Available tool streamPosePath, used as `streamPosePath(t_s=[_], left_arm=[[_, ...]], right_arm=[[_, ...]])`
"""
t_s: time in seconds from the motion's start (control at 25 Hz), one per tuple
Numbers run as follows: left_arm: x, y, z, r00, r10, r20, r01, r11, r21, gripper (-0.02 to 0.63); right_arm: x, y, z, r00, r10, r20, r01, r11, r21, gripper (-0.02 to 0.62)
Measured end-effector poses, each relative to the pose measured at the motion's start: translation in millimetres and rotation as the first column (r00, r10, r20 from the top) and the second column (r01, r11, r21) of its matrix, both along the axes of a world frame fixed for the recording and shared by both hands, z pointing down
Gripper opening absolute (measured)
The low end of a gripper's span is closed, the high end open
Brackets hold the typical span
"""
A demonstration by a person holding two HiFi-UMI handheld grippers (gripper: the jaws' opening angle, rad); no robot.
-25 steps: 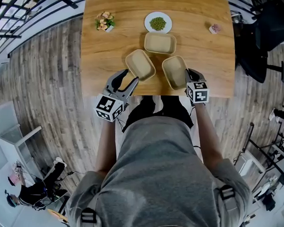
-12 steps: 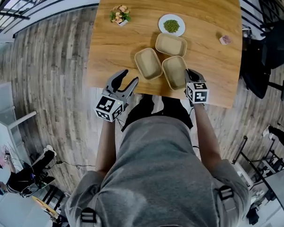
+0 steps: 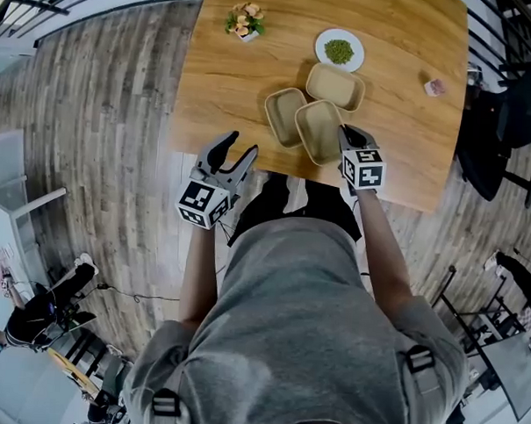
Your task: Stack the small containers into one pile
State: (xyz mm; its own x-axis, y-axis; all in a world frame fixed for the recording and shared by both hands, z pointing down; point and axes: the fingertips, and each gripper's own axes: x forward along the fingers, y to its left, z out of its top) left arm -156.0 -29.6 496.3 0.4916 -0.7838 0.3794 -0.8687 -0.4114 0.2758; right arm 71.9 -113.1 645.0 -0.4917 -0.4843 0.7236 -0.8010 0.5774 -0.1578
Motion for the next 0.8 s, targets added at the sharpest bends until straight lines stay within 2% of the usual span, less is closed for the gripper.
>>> streamPosePath(t_s=[0.36,0.8], left_arm=[[-10,5,0,1.0,-0.014,0.01,0.014,1.0,-0.005,0.221],[-28,12,0,0.999,-0.032,0.03,0.033,0.999,-0.02,0.221]], right_arm=[[-32,-4,3,0.999,-0.028,0.029,0.028,1.0,-0.011,0.017],[-63,-6,12,0.998,-0.01,0.063,0.014,0.998,-0.058,0.018]])
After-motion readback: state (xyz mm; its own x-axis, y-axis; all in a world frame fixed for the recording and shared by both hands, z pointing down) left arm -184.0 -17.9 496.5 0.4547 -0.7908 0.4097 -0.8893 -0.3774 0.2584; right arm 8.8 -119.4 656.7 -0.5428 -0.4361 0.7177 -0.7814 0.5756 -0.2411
